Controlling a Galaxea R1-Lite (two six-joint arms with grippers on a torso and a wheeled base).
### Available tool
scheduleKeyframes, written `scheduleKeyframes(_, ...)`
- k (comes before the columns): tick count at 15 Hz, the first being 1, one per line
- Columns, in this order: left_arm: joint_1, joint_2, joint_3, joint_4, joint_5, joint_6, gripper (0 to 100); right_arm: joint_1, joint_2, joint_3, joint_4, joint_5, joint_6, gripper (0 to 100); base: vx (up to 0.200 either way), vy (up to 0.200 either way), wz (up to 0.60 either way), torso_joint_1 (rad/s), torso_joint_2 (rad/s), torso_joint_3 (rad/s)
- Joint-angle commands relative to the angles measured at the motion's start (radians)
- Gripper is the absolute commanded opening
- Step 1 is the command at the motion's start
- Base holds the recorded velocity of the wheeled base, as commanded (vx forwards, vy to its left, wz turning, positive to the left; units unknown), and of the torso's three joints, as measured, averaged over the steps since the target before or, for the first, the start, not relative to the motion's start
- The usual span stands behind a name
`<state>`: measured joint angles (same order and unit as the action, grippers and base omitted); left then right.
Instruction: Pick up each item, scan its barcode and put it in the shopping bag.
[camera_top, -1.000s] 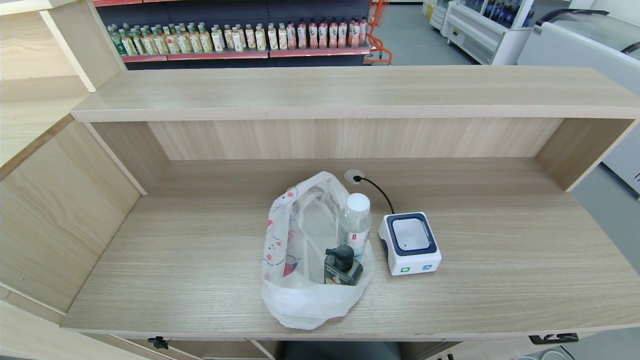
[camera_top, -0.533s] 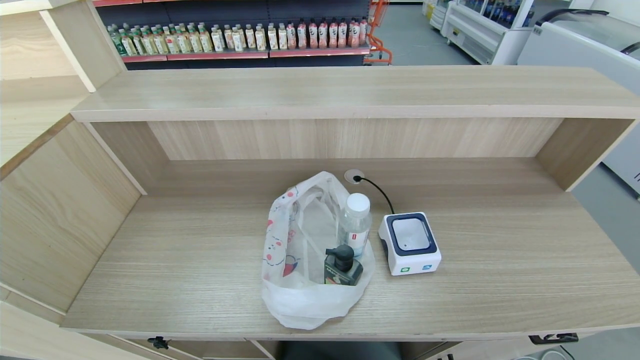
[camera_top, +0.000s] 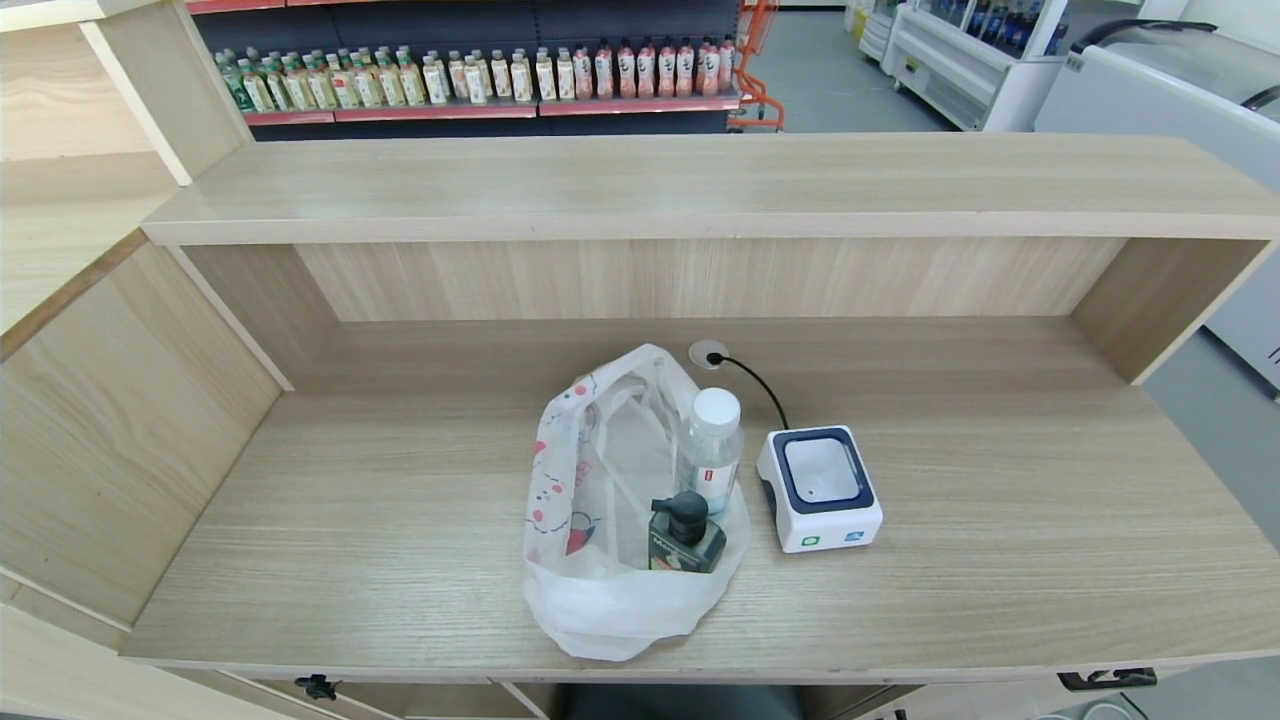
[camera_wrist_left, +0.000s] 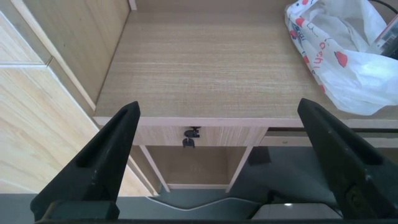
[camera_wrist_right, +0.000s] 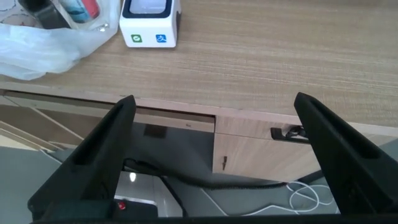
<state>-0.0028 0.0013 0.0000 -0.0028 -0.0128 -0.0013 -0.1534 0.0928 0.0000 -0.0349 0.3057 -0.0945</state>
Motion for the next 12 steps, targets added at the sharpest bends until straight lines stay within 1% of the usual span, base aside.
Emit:
scheduleKeyframes(1, 0.0, 0.0, 0.0, 0.0, 0.0, 0.001, 100, 0.0, 0.007, 0.0, 0.0, 0.001, 0.001, 100, 0.0, -0.2, 0.0, 0.007, -0.01, -0.002)
scheduleKeyframes(6, 0.0, 0.0, 0.0, 0.0, 0.0, 0.0, 100, 0.0, 0.007, 0.0, 0.0, 0.003, -0.001, 100, 0.0, -0.2, 0.0, 0.003, 0.0, -0.002)
scheduleKeyframes(11, -0.002, 0.009, 0.0, 0.0, -0.001, -0.003, 100, 0.0, 0.007, 0.0, 0.001, 0.01, -0.001, 100, 0.0, 0.0, 0.0, 0.0, 0.0, 0.0)
scheduleKeyframes(12, -0.002, 0.016, 0.0, 0.0, -0.001, -0.003, 100, 0.0, 0.007, 0.0, 0.001, 0.01, -0.001, 100, 0.2, 0.0, 0.0, 0.002, 0.0, 0.002)
